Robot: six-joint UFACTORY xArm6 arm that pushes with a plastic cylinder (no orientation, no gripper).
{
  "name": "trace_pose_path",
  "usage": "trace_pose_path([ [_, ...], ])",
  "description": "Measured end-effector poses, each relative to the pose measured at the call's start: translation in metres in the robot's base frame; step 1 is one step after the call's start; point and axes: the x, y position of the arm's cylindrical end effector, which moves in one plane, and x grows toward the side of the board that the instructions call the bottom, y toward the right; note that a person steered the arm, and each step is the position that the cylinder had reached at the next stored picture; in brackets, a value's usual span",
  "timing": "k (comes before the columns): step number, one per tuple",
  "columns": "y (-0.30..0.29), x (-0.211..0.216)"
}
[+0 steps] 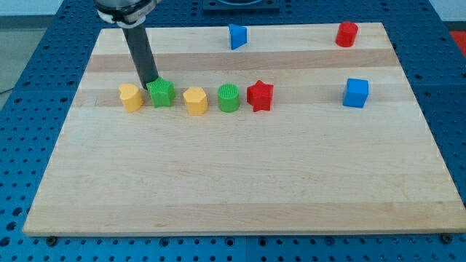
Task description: Nudge the blue triangle right a bit
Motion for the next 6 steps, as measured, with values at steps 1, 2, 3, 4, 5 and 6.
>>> trace_pose_path([
  [1, 0.0, 0.019],
  [2, 0.0, 0.007],
  [3, 0.0, -0.056],
  [4, 0.003, -0.117],
  [5, 0.039, -0.155],
  [6, 0.099, -0.16],
])
